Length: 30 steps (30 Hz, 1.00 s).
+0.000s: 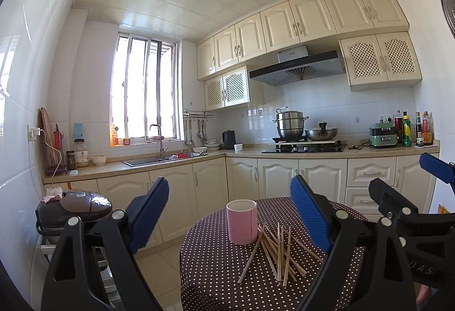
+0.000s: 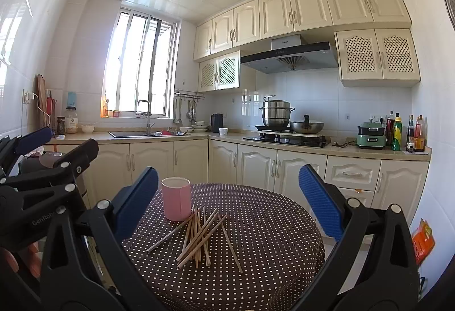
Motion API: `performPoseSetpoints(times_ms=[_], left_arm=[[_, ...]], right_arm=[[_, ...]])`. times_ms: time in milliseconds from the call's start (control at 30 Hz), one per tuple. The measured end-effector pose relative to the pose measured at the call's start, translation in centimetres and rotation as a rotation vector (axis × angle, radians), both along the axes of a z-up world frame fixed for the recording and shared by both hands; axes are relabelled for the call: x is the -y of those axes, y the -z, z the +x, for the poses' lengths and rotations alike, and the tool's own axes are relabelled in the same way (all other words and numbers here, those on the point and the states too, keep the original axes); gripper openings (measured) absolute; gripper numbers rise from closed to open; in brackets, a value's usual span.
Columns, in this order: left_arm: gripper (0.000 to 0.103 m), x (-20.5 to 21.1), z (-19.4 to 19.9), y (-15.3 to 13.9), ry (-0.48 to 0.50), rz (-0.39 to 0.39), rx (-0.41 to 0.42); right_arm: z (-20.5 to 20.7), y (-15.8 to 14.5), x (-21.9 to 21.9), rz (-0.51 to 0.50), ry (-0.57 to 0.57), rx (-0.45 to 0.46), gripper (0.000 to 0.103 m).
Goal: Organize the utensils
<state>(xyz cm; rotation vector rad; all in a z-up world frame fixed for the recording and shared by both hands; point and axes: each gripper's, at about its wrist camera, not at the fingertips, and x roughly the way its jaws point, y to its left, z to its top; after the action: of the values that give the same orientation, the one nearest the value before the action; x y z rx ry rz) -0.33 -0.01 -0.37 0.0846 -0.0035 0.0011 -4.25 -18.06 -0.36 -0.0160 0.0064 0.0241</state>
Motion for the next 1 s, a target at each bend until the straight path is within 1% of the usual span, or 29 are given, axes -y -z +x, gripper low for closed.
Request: performPoseSetpoints(times_ms=[1000], left_arm=[[0.086, -0.23, 0.12, 0.01, -0.001, -0.004, -0.006]], right_arm=[[0.19, 0.10, -0.09, -0.002, 0.001, -0.005, 0.097]])
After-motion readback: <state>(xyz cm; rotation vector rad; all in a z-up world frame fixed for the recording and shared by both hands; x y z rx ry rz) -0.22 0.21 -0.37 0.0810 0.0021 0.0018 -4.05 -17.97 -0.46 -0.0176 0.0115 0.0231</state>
